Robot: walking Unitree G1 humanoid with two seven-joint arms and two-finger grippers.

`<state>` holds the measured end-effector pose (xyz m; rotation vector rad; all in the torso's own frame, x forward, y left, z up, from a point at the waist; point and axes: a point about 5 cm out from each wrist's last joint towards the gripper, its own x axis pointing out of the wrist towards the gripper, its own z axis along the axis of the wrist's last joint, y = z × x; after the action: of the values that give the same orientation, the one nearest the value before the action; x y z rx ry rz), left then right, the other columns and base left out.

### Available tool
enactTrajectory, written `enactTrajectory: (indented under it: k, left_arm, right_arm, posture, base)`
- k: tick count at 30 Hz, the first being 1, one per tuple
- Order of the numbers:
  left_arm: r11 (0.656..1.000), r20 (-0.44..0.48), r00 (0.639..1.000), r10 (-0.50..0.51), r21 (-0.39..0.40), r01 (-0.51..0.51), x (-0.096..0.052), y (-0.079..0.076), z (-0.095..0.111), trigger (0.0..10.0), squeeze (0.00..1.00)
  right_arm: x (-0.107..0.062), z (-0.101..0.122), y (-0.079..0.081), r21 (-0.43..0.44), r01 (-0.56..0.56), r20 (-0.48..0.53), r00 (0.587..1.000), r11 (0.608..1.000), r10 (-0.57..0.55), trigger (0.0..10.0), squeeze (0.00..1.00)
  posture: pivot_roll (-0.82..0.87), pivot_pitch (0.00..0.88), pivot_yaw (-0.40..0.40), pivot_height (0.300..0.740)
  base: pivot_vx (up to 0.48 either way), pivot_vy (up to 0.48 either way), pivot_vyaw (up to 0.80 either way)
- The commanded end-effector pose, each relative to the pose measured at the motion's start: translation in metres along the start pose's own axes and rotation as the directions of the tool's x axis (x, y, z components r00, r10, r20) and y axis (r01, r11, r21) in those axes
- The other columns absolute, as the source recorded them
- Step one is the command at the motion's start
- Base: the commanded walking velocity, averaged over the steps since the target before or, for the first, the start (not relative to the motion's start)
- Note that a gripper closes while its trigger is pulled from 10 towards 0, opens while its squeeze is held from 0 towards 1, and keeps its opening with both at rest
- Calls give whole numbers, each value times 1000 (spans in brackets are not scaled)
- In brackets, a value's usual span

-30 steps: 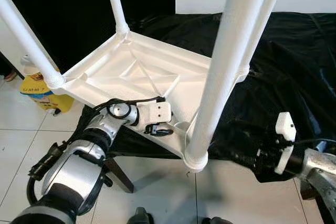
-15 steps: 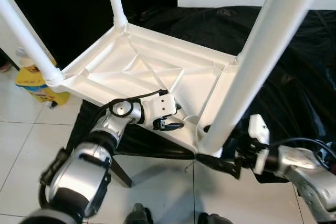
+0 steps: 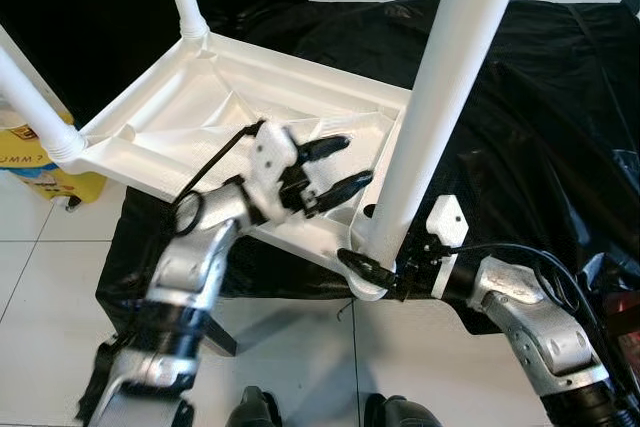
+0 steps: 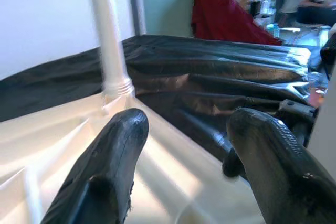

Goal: Building children table

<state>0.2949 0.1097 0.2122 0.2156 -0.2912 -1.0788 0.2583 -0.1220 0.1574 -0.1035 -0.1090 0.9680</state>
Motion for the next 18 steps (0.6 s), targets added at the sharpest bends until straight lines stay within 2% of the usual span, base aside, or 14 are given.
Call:
enactTrajectory:
  k: [1,2,3,4,5,7,8,9,11,13,15,16,18]
  left_arm:
    - [999,-2,999,51,-9,-51,-7,1,3,10000,0]
    - [999,-2,999,51,-9,-51,-7,1,3,10000,0]
    - [998,-23,998,66,-22,-67,-16,-1,5,10000,0]
    - [998,-23,998,66,-22,-67,-16,-1,5,10000,0]
    - [995,-46,994,97,-32,-98,-25,-2,5,10000,0]
    - [987,-80,986,146,-61,-151,-36,-3,5,10000,0]
    - [987,-80,986,146,-61,-151,-36,-3,5,10000,0]
    - [983,-88,983,162,-68,-169,-40,-5,5,10000,0]
    - [983,-88,983,162,-68,-169,-40,-5,5,10000,0]
    - [980,-95,980,172,-86,-181,-43,-8,5,10000,0]
    - [977,-105,980,167,-113,-178,-47,-17,6,10000,0]
    - [977,-105,980,167,-113,-178,-47,-17,6,10000,0]
    - [979,-116,982,149,-123,-163,-47,-25,8,10000,0]
  right_arm:
    - [-8,-4,-13,-8,87,-17,996,996,-88,10000,0]
    - [-8,-4,-13,-8,87,-17,996,996,-88,10000,0]
    - [-11,-6,-18,-7,121,-21,992,993,-121,8941,0]
    - [-11,-6,-18,-7,121,-21,992,993,-121,8941,0]
    - [-16,-9,-24,-11,157,-35,987,988,-157,5882,0]
    - [-26,-15,-33,-21,216,-59,974,976,-217,4039,0]
    - [-26,-15,-33,-21,216,-59,974,976,-217,4039,0]
    - [-32,-18,-38,-27,254,-68,965,967,-255,0,0]
    - [-32,-18,-38,-27,254,-68,965,967,-255,0,0]
    - [-38,-20,-42,-27,290,-74,954,957,-291,0,0]
    - [-50,-25,-48,-34,366,-86,926,930,-367,0,0]
    - [-50,-25,-48,-34,366,-86,926,930,-367,0,0]
    - [-54,-27,-50,-16,468,-91,879,883,-468,0,0]
  posture:
    - [30,146,-27,740]
    - [30,146,-27,740]
    - [31,145,-31,740]
    - [31,145,-31,740]
    - [32,145,-33,740]
    - [32,142,-33,740]
    - [32,142,-33,740]
    - [28,138,-35,740]
    - [28,138,-35,740]
    - [27,133,-38,740]
    - [27,130,-43,740]
    - [27,130,-43,740]
    - [23,127,-48,740]
  base:
    - [0,0,0]
    - [0,0,0]
    - [0,0,0]
    - [0,0,0]
    - [0,0,0]
    - [0,0,0]
    - [0,0,0]
    - [0,0,0]
    - [0,0,0]
    - [0,0,0]
    - [0,0,0]
    - [0,0,0]
    - [0,0,0]
